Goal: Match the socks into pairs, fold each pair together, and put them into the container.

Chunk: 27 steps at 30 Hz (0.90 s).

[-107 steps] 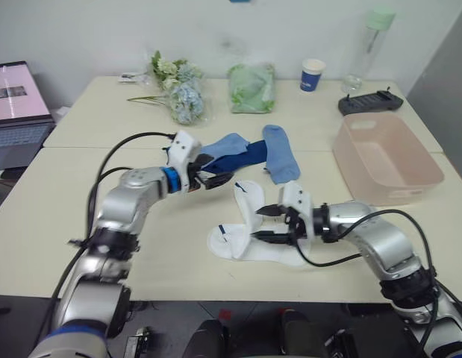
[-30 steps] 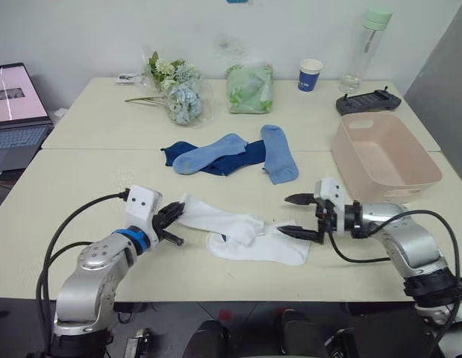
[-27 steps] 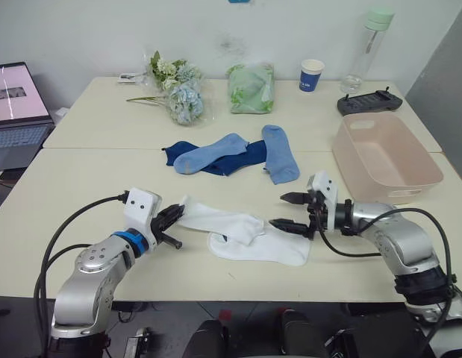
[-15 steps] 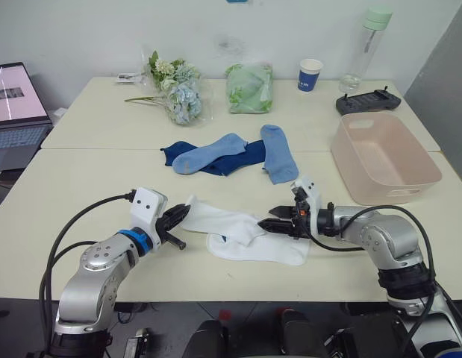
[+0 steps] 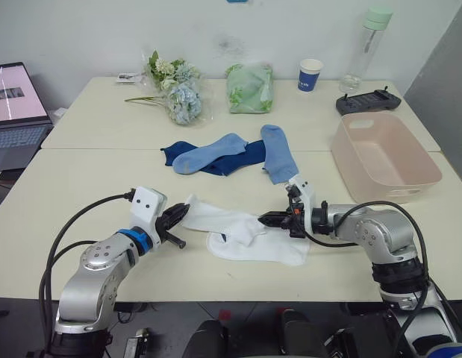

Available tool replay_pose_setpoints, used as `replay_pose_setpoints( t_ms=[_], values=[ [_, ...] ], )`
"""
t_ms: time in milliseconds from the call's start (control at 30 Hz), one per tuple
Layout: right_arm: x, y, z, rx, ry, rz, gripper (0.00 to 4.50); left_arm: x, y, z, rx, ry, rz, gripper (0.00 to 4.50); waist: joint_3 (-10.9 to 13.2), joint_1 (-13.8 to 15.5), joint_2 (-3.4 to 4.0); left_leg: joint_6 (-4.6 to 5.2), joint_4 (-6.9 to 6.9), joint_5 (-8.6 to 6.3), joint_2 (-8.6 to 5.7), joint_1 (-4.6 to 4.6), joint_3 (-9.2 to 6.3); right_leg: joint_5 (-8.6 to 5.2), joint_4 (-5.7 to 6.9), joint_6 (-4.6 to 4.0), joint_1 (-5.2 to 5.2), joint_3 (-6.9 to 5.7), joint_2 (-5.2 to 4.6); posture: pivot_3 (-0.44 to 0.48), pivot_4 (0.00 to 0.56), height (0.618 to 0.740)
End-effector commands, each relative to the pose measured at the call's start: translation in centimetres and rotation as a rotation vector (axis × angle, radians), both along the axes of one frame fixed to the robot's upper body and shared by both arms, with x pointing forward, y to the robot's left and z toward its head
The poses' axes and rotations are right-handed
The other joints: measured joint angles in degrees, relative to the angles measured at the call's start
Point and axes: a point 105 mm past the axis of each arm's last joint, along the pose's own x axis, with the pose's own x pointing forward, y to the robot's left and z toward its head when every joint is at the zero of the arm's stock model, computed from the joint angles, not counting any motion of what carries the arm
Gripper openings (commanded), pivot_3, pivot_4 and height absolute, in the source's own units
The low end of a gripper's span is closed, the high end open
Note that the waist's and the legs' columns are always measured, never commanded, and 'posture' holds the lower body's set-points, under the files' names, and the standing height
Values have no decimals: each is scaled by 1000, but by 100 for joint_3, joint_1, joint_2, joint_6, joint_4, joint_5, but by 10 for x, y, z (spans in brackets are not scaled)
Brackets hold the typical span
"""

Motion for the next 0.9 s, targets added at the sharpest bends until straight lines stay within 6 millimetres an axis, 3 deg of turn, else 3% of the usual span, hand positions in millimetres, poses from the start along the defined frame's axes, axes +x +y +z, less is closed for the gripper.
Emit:
replay_pose_setpoints(
  t_ms=[33,167,267,400,467,700,900],
  values=[
    [3,-2,25,60,-66,10,45,-3,-3,17,-15,-69,-22,0,0,-2,0,0,0,0,0,0,0,0,0,0,0,0,0,0,150,740],
    [2,-10,35,66,-74,15,45,-12,-14,28,-81,-97,-66,0,0,0,0,0,0,0,1,0,-1,0,-1,0,1,0,0,0,150,740],
    [-7,-28,47,47,-69,42,45,-26,-42,49,-215,-140,-121,0,1,22,0,1,0,0,5,-4,-1,0,-4,0,1,1,-4,0,150,740],
    [-16,-43,55,31,-43,66,45,-40,-58,53,-272,-118,-156,0,0,26,0,2,1,-1,2,-3,1,0,-6,0,5,1,-3,0,150,740],
    [-21,-50,58,37,-12,78,45,-42,-61,49,-292,-107,-138,0,0,4,1,2,0,-1,2,0,3,0,-3,0,6,0,2,0,150,740],
    [-30,-57,9,-103,37,111,45,-42,-64,1,-251,-6,-48,0,0,15,0,5,-1,-2,2,2,11,0,-5,0,10,1,3,0,150,740],
    [-31,-58,1,-116,29,113,45,-45,-66,-10,-261,12,-44,0,0,22,0,5,0,-2,2,1,8,0,-6,0,9,1,1,0,150,740]
  ],
)
